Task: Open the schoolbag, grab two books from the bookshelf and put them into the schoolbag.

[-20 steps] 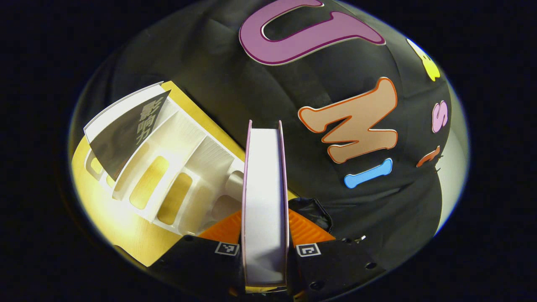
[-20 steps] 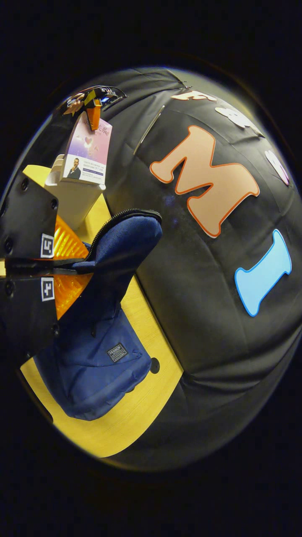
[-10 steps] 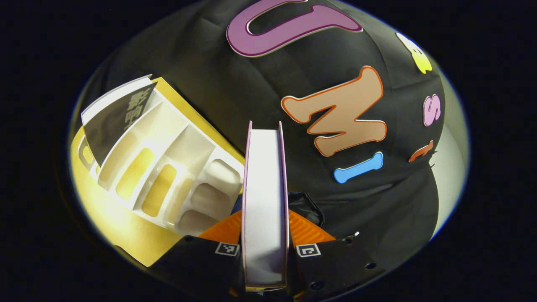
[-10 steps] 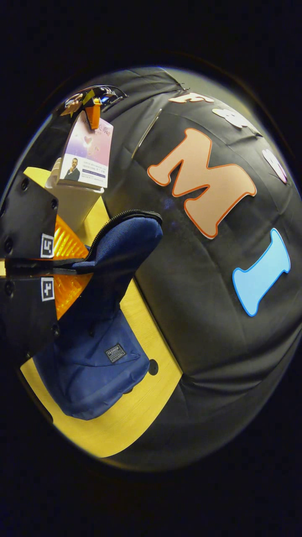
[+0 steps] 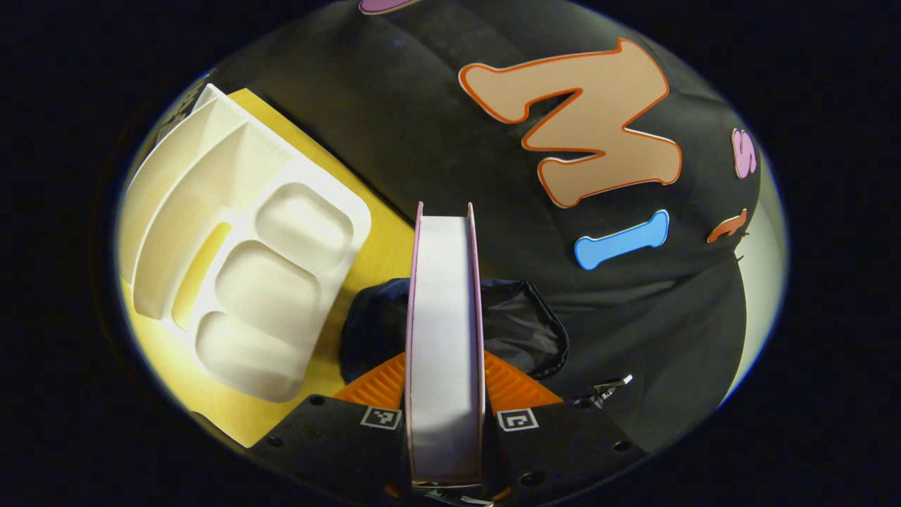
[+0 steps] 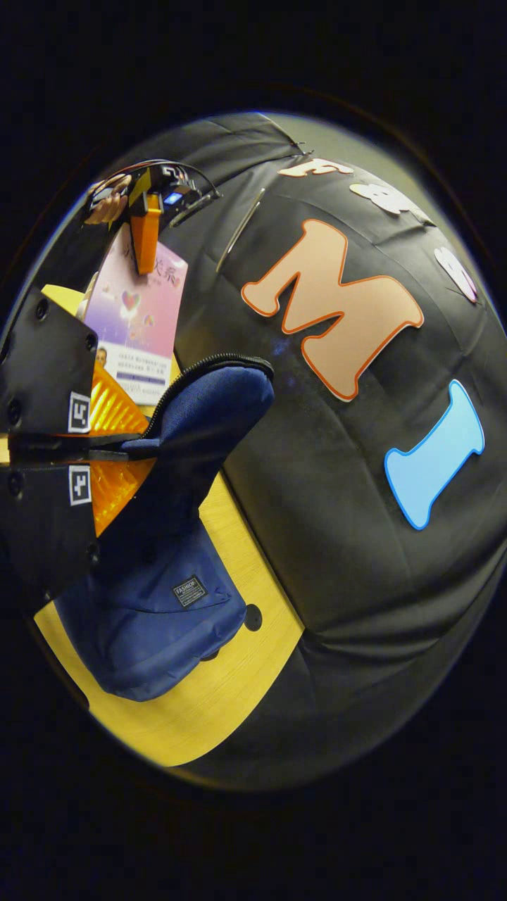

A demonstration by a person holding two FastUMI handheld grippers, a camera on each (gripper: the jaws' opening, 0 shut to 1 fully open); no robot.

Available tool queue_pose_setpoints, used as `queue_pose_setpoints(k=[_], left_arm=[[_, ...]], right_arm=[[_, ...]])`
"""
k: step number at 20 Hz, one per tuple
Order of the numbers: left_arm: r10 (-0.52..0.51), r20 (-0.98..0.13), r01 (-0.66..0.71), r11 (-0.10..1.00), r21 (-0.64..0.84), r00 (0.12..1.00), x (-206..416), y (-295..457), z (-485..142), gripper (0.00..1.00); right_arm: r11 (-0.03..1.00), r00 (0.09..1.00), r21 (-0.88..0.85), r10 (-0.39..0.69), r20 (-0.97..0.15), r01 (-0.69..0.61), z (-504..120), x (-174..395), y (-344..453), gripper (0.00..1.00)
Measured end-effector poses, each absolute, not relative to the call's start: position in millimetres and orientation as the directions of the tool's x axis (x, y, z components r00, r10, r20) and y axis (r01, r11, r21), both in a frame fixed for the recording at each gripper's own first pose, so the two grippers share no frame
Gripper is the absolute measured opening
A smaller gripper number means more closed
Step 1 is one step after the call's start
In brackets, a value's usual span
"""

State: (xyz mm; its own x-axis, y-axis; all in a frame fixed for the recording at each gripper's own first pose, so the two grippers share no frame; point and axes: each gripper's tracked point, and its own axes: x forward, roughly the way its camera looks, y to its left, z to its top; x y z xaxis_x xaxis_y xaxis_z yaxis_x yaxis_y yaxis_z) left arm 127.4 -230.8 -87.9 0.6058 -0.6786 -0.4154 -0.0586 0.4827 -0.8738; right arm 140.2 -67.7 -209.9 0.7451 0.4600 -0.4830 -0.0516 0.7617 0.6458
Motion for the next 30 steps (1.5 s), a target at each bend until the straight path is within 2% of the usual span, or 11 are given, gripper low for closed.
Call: queue_pose_setpoints(k=[1, 3, 11, 16, 18, 24, 26, 28, 29, 30], left_arm=[[-0.678, -0.427, -0.054, 0.498, -0.866, 0.599, 131.2, -239.3, -96.8, 0.37], [-0.672, -0.45, -0.055, 0.522, -0.851, 0.587, 138.3, -259.2, -114.5, 0.35], [-0.737, -0.438, -0.049, 0.485, -0.873, 0.514, 155.5, -329.9, -155.9, 0.35], [-0.802, -0.344, -0.084, 0.349, -0.933, 0.488, 160.9, -383.3, -175.6, 0.35], [-0.813, -0.335, -0.088, 0.335, -0.938, 0.476, 159.8, -398.5, -185.6, 0.35], [-0.838, -0.314, -0.134, 0.285, -0.949, 0.447, 151.9, -430.5, -201.8, 0.35], [-0.829, -0.327, -0.149, 0.292, -0.945, 0.453, 153.4, -432.0, -204.0, 0.38], [-0.833, -0.327, -0.151, 0.29, -0.945, 0.447, 152.5, -433.6, -201.8, 0.36], [-0.833, -0.343, -0.146, 0.311, -0.939, 0.434, 150.1, -433.7, -204.7, 0.36], [-0.81, -0.406, -0.137, 0.386, -0.912, 0.424, 152.7, -436.2, -218.1, 0.37]], right_arm=[[0.76, 0.746, 0.647, 0.463, -0.479, -0.057, -209.5, 140.5, -68.0, 0.03], [0.759, 0.749, 0.648, 0.467, -0.47, -0.067, -208.0, 141.4, -69.8, 0.05], [0.719, 0.767, 0.686, 0.5, -0.402, -0.11, -195.7, 143.8, -74.7, 0.04], [0.696, 0.773, 0.706, 0.517, -0.368, -0.13, -189.5, 147.2, -81.0, 0.05], [0.685, 0.774, 0.717, 0.522, -0.357, -0.132, -186.3, 146.8, -84.1, 0.02], [0.675, 0.767, 0.725, 0.537, -0.352, -0.14, -187.2, 146.4, -83.8, 0.03], [0.678, 0.764, 0.722, 0.537, -0.358, -0.138, -190.2, 146.8, -83.2, 0.03], [0.684, 0.763, 0.717, 0.534, -0.365, -0.136, -194.6, 146.6, -83.6, 0.03], [0.683, 0.762, 0.718, 0.535, -0.366, -0.135, -193.8, 146.4, -81.5, 0.03], [0.684, 0.761, 0.717, 0.533, -0.368, -0.132, -194.2, 147.0, -80.5, 0.03]])
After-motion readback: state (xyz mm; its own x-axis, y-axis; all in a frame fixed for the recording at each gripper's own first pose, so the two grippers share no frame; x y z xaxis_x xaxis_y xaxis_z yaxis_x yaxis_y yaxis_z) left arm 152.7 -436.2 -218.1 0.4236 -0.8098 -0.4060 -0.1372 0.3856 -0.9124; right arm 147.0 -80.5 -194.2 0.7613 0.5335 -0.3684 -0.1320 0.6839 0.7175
